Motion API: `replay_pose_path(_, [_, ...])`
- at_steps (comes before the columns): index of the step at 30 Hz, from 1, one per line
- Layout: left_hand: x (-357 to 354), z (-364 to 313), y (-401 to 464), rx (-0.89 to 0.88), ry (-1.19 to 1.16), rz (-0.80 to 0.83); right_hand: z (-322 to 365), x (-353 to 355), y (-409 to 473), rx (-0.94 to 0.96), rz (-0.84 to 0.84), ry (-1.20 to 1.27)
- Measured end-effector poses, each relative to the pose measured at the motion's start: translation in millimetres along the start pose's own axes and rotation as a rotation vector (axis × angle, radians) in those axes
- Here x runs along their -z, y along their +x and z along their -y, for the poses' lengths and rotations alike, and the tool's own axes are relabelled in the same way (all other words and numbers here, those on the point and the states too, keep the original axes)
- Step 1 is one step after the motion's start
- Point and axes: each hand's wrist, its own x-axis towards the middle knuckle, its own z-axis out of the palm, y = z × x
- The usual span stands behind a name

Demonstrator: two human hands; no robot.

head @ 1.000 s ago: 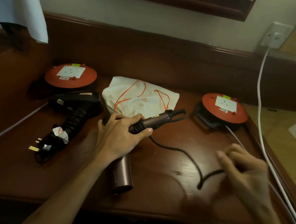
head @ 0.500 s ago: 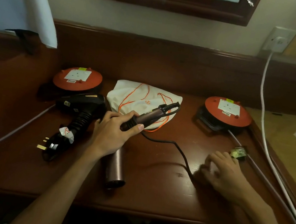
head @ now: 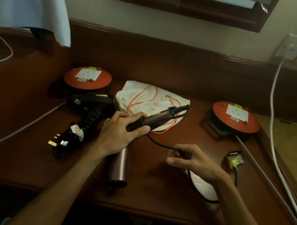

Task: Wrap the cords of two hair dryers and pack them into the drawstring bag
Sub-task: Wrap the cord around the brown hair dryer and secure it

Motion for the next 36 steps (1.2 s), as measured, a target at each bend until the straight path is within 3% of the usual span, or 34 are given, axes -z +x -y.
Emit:
replay_pose_path(6, [-2, 13, -4, -0.013, -0.016, 0.010, -7, 5, 17, -0.063, -0.023, -0.097])
replay_pose_path(11, [-4, 3, -6, -0.108, 0.185, 0.141, -15, 17, 53, -0.093, -0.129, -0.226])
replay_pose_path(14, [-7, -1, -4, -0.175, 0.260, 0.164, -12, 30, 70, 0.041, -0.005, -0.349])
replay_pose_path(19, [-5, -8, -2, -0.158, 0.279, 0.227, 4, 48, 89, 0.044, 0.059, -0.398])
replay_pose_path(24, [-15, -18, -2, -0.245, 0.419, 0.344, 38, 69, 89, -0.173, 0.289, -0.313])
replay_pose_path(28, [-20, -31, 5, -0.195, 0.494, 0.421, 57, 69, 82, -0.237, 0.325, -0.296])
replay_pose_path(33, [-21, -41, 14, -0.246, 0.585, 0.517, 72, 50, 80, -0.229, 0.435, -0.560])
replay_pose_path(36, [-22, -41, 21, -0.281, 0.567, 0.526, 64, 41, 77, -0.156, 0.377, -0.648])
